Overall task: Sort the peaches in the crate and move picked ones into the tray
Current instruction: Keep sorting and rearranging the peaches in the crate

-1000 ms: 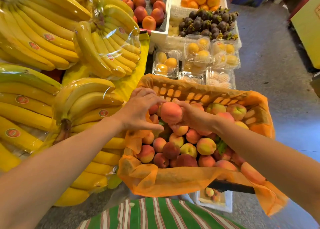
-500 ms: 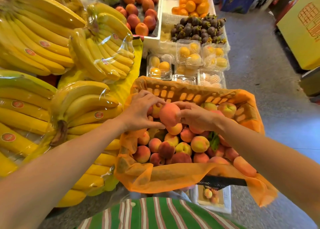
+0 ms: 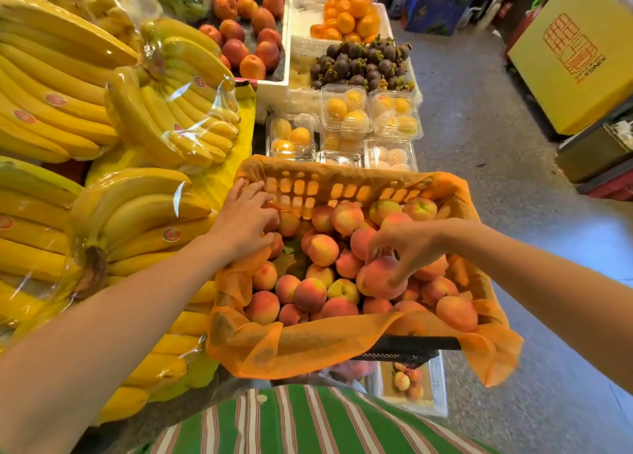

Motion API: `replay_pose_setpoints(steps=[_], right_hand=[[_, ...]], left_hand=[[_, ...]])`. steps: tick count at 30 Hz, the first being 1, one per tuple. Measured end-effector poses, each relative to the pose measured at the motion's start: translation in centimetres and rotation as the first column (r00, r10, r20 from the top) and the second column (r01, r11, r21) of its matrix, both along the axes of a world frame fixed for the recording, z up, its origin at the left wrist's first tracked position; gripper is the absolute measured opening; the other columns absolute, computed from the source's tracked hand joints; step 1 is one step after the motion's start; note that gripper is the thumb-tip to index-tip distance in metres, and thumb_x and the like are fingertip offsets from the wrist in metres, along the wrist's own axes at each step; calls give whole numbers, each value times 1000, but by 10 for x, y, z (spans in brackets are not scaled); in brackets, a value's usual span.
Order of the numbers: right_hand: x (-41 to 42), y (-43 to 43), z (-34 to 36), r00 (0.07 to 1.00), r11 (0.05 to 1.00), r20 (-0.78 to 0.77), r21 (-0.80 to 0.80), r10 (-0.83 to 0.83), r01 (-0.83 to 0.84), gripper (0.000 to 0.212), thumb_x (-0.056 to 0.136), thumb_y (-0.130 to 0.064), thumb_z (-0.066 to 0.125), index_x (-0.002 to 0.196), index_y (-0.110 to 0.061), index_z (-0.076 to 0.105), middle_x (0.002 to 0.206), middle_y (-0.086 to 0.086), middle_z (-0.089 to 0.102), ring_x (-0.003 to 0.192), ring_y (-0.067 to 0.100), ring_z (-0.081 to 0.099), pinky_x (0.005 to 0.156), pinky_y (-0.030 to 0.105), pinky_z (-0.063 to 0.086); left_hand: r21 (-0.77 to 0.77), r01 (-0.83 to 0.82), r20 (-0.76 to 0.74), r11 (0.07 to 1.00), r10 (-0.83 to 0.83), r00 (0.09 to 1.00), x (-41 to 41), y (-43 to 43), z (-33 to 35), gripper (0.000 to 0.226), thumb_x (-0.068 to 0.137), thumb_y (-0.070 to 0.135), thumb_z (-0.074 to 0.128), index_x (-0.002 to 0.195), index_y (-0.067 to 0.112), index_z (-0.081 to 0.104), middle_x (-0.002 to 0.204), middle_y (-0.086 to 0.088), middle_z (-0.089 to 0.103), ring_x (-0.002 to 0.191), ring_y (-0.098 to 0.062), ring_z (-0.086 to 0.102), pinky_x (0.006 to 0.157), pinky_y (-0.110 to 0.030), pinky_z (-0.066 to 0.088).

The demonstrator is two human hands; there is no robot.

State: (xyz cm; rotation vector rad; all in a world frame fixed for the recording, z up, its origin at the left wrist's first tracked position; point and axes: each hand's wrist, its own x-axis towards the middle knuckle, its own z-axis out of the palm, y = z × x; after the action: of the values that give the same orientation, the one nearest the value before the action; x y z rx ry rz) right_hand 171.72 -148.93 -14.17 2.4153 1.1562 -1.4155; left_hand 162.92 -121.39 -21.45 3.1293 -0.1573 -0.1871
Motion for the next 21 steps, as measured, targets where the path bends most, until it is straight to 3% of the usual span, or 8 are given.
replay_pose_setpoints(steps=[4, 6, 8, 13, 16, 19, 21], right_hand=[[-19, -2, -13, 984, 983, 49, -66, 174, -171, 59, 76, -41, 76, 130, -27, 53, 110, -11, 52, 96, 11, 49, 67, 18, 39], [-21, -4, -15, 988, 988, 38, -59, 146, -144, 60, 79, -36, 75, 134, -25, 52, 121, -7, 53, 99, 10, 46, 71, 20, 37], [-20, -5, -15, 994, 994, 11, -38, 107, -106, 56, 82, -32, 73, 135, -25, 53, 119, -9, 51, 100, 9, 44, 77, 21, 36], [-24, -6, -32, 993, 992, -9, 48, 115, -115, 45, 80, -33, 75, 122, -23, 63, 105, -9, 51, 92, 12, 51, 62, 15, 37], [-25, -5, -41, 992, 992, -28, 26, 121, -120, 45, 79, -34, 76, 121, -24, 63, 106, -8, 52, 91, 12, 51, 64, 17, 39], [-20, -2, -35, 996, 1000, -84, -9, 21, -22, 44, 83, -36, 72, 123, -23, 61, 106, -11, 57, 92, 9, 55, 68, 17, 42], [-13, 8, -27, 999, 995, -42, 93, -30, 33, 38, 88, -37, 66, 122, -23, 62, 111, -9, 61, 97, 10, 57, 72, 15, 45]], left_hand=[[12, -7, -16, 1000, 7, 1000, 2, -2, -1, 26, 85, 46, 56, 107, 35, 67, 146, 2, 42, 145, -24, 15, 118, -48, -3], [2, -8, -14, 1000, 8, 1000, 2, -3, -1, 25, 85, 45, 56, 106, 35, 67, 145, 2, 43, 145, -23, 16, 118, -48, -3], [-15, -12, -11, 1000, 12, 1000, 1, -4, 0, 24, 85, 44, 57, 105, 35, 67, 144, 3, 44, 145, -23, 17, 118, -48, -3], [-81, -26, 38, 996, 29, 999, 0, -4, -2, 19, 85, 39, 59, 101, 33, 69, 139, 1, 49, 143, -23, 22, 119, -48, -1], [-103, -9, 67, 995, 16, 998, -1, -3, -4, 18, 85, 37, 60, 99, 33, 69, 136, 1, 52, 142, -23, 24, 118, -48, 0], [-145, 13, 140, 989, 8, 990, -2, 1, -6, 16, 84, 32, 62, 98, 29, 70, 135, -1, 53, 142, -24, 26, 118, -46, 4], [-160, 15, 196, 987, 17, 981, -3, 7, -7, 21, 83, 29, 65, 103, 26, 68, 140, -4, 48, 142, -27, 25, 117, -46, 8]])
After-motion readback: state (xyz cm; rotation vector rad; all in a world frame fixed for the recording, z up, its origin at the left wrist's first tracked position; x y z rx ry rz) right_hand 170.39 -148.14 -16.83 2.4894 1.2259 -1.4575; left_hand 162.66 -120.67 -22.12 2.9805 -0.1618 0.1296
